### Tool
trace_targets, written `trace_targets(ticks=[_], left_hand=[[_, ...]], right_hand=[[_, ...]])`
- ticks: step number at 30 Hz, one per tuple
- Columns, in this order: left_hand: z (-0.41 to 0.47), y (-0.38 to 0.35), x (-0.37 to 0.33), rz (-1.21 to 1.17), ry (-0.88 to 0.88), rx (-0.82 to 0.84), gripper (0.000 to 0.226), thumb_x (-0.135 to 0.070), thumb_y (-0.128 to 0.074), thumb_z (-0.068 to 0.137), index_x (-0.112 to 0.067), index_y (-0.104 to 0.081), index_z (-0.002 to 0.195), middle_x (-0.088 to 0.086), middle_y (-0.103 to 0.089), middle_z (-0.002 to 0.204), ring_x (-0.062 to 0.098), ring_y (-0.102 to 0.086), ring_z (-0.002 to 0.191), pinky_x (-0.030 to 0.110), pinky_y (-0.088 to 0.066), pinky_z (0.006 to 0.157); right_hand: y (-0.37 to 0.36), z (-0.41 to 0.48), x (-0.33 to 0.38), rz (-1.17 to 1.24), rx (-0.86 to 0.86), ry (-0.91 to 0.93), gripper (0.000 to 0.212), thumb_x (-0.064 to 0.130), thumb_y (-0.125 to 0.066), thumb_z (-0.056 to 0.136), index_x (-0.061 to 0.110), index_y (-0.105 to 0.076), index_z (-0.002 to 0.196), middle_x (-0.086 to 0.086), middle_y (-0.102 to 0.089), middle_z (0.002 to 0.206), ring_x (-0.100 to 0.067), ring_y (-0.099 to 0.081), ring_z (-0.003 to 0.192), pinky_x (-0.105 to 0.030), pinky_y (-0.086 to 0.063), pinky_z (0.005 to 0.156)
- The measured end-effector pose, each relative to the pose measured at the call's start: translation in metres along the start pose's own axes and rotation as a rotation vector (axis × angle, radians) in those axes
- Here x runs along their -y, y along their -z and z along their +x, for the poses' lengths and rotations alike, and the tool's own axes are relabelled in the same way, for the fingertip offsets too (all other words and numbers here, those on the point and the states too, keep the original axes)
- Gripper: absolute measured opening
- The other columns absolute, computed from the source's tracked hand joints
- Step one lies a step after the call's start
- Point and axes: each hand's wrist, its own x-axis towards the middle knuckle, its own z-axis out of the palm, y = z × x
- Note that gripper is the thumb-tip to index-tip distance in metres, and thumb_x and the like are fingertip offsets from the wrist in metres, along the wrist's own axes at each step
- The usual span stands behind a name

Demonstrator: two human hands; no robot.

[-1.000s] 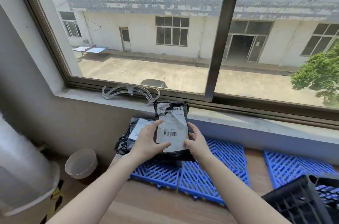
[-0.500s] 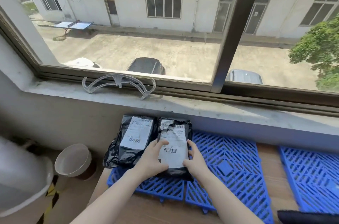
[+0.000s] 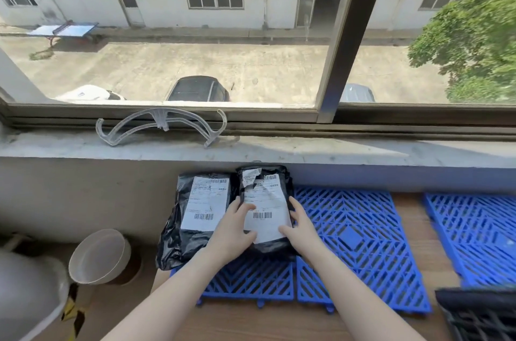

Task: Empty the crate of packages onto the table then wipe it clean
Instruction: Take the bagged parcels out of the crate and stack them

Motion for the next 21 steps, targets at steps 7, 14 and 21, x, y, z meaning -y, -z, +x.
trace_targets(ticks=[7,14,21], left_hand=[[-0.016,0.004,0.006,0.107,-0.179,-0.113,0.038,-0.026,-0.056,0.091,-0.025,-0.056,0.128,-0.011,-0.057,0.129,0.011,-0.04,0.13,0.019,-0.032,0.102],[-0.024,0.002,0.01,0.282,-0.201,0.116,0.066,-0.047,-0.056,0.086,-0.028,-0.036,0.146,-0.008,-0.04,0.149,0.015,-0.031,0.14,0.033,-0.027,0.115],[-0.027,0.015,-0.036,0.17,-0.24,-0.101,0.044,-0.034,-0.057,0.093,-0.024,-0.05,0.135,-0.007,-0.052,0.135,0.014,-0.042,0.129,0.028,-0.035,0.105]], right_hand=[[0.001,-0.018,-0.006,-0.054,-0.136,0.046,0.044,0.009,-0.051,0.094,0.029,-0.047,0.134,0.004,-0.045,0.144,-0.015,-0.048,0.125,-0.027,-0.042,0.09],[-0.01,-0.025,0.0,-0.15,0.033,0.015,0.066,0.017,-0.057,0.092,0.031,-0.028,0.149,0.009,-0.024,0.157,-0.014,-0.025,0.143,-0.037,-0.032,0.113],[0.036,-0.062,0.022,-0.202,-0.064,0.125,0.054,0.023,-0.054,0.095,0.031,-0.034,0.144,0.007,-0.031,0.152,-0.015,-0.031,0.139,-0.035,-0.035,0.106]])
